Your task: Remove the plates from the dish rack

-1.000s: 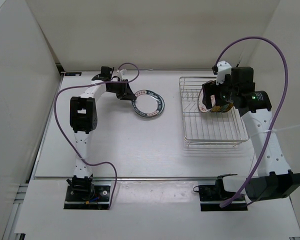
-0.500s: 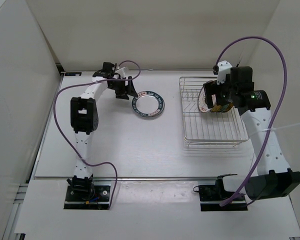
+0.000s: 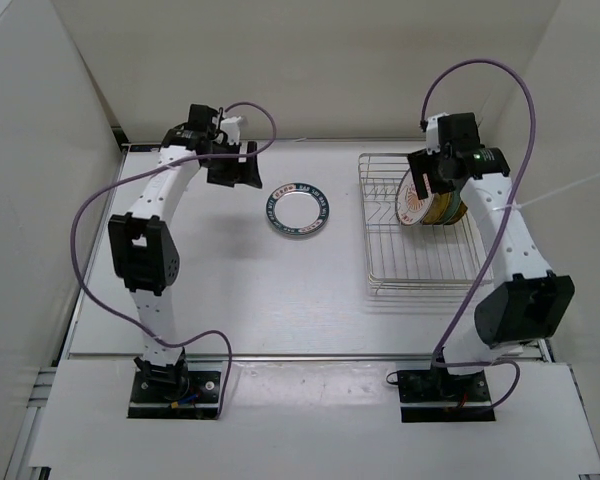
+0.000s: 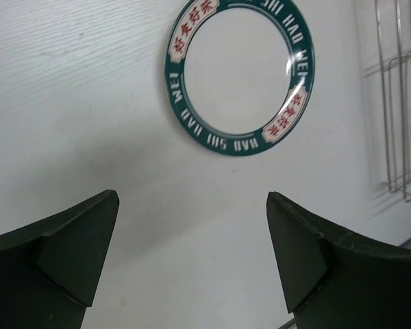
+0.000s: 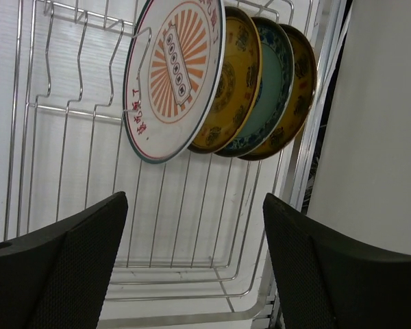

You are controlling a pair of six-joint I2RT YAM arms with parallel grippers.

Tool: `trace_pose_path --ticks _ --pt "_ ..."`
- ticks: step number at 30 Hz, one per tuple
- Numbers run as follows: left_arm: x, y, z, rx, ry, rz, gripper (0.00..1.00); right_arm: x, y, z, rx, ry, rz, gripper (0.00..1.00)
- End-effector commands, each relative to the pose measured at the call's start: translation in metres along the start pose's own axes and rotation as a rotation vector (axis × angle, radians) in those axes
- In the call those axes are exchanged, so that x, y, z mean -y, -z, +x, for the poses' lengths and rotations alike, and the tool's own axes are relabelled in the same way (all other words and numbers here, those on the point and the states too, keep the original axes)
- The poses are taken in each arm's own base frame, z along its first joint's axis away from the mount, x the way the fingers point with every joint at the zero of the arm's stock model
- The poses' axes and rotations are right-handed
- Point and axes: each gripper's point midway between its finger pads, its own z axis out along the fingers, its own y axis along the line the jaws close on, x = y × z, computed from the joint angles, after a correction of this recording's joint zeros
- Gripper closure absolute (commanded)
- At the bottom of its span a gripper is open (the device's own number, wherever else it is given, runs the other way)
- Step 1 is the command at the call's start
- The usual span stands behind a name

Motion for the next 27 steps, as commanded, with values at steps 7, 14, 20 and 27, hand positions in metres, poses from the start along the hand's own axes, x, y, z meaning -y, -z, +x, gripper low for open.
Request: trace_pose_path --ticks 7,14,20,27 --pt "-0.004 0.108 0.023 0.121 -0.138 -0.226 0.0 0.013 -0.04 -0.049 0.057 0.032 0.061 0.42" --pt "-0.008 0.136 0.037 0.138 -0.127 -0.258 0.0 0.019 -0.085 -0.042 -0.013 0.023 0.074 0.41" --pt "-0.011 0.138 0.049 0.126 -0.114 -0.264 0.0 0.023 -0.099 -0.035 -0.04 0.011 0.063 0.52" --pt "-0.014 0.144 0.048 0.138 -0.11 -0.28 0.0 0.018 -0.1 -0.029 -0.058 -0.034 0.05 0.91"
